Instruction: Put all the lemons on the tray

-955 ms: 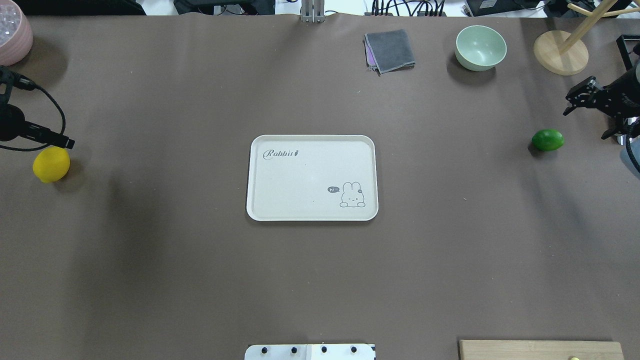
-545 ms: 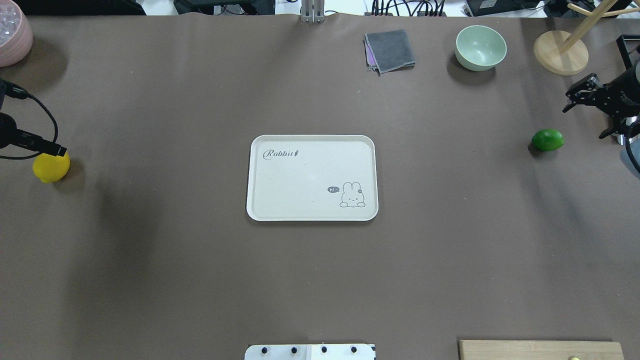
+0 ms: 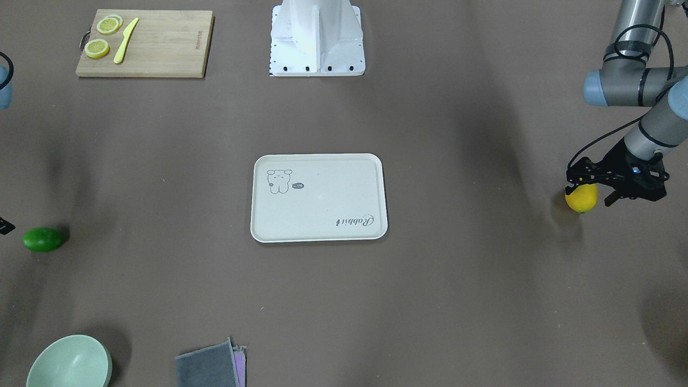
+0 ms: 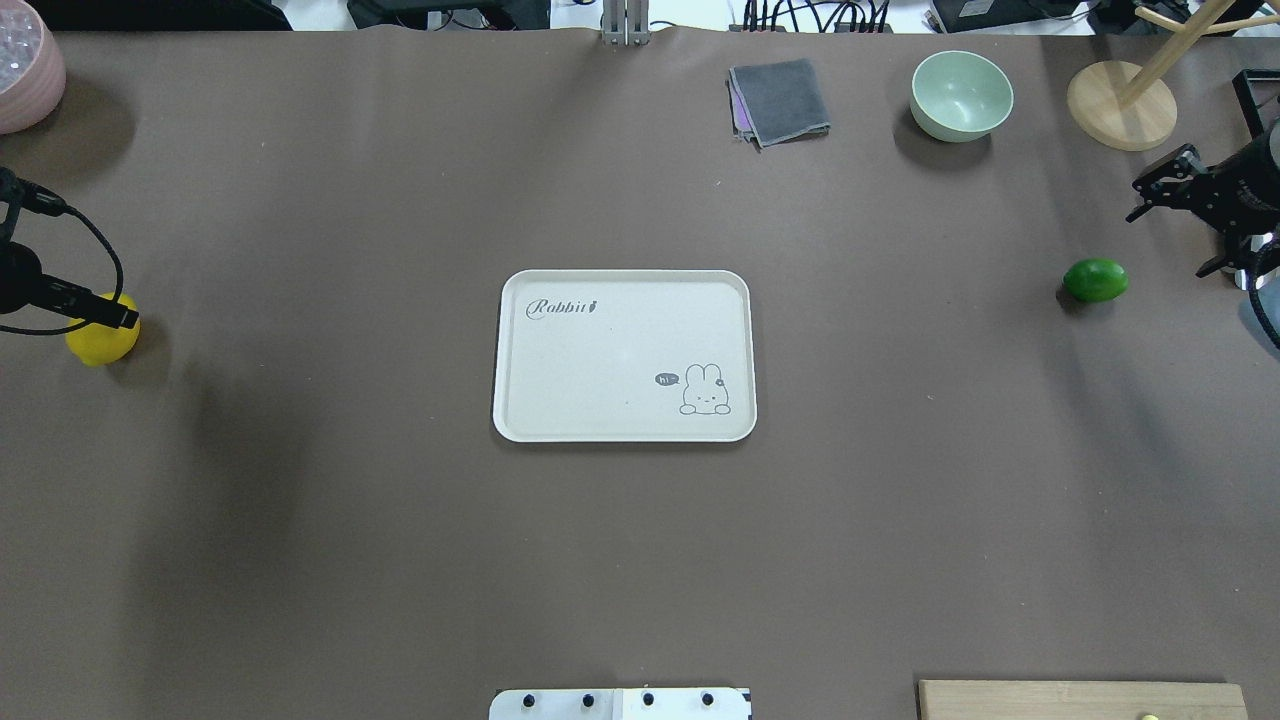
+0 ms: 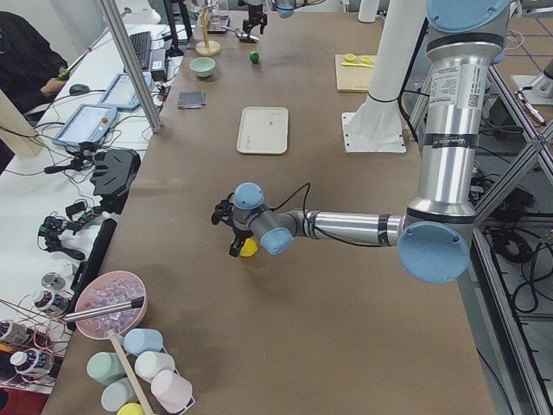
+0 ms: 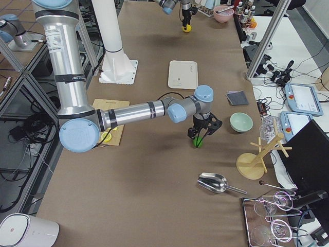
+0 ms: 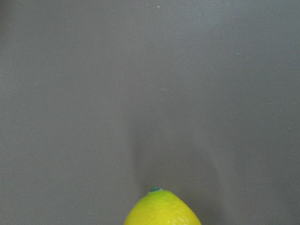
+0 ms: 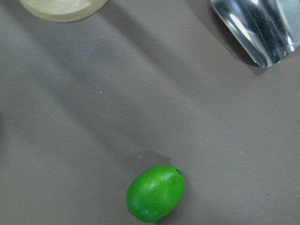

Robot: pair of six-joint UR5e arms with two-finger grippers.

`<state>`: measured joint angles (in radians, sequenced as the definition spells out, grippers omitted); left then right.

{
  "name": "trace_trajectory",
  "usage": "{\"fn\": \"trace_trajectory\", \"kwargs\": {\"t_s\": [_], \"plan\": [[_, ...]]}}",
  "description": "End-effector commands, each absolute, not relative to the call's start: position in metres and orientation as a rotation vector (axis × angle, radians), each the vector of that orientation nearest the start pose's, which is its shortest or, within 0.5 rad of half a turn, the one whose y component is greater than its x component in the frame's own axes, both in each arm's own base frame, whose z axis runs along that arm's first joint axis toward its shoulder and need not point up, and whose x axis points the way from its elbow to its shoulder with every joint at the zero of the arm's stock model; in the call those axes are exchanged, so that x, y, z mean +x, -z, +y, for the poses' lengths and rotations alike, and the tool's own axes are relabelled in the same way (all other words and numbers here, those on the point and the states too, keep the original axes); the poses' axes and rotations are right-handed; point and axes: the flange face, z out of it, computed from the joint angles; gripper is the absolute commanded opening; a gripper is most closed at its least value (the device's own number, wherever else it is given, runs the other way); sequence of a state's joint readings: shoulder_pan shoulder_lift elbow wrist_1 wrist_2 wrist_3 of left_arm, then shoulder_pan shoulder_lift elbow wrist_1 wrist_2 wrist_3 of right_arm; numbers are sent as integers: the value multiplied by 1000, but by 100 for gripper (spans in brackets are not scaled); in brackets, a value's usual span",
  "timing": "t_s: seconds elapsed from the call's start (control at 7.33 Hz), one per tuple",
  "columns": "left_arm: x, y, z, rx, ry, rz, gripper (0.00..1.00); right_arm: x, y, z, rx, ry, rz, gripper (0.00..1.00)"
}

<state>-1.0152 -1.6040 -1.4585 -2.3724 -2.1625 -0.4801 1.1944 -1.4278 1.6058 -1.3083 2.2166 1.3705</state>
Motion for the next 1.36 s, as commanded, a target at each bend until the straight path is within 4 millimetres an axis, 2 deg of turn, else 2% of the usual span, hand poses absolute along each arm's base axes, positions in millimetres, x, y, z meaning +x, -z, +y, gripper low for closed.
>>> {"fn": "trace_trajectory", "kwargs": {"t_s": [0.0,0.14,0.27,0.41,0.55,0.68,0.95,1.23], "plan": [[218,-615,-483,335,-307,860,18,-143,-557,-560,-215,-804,-756,99],[215,-590,-480,331,-330,923,0,-143,-554,-561,-214,-803,-760,99],[195,-563,-485,305,-315,997,0,-144,-549,-563,-207,-801,-766,99],[172,-520,-498,281,-276,1028,0,-145,-550,-566,-211,-808,-765,99],[175,-466,-506,259,-264,1026,0,-152,-552,-565,-219,-829,-751,99],[181,-433,-519,251,-257,1019,0,-166,-550,-568,-211,-831,-736,99],[188,-408,-536,262,-258,1019,0,-188,-559,-577,-226,-816,-709,99],[193,-396,-546,263,-257,1016,0,-200,-569,-577,-222,-811,-679,99]]}}
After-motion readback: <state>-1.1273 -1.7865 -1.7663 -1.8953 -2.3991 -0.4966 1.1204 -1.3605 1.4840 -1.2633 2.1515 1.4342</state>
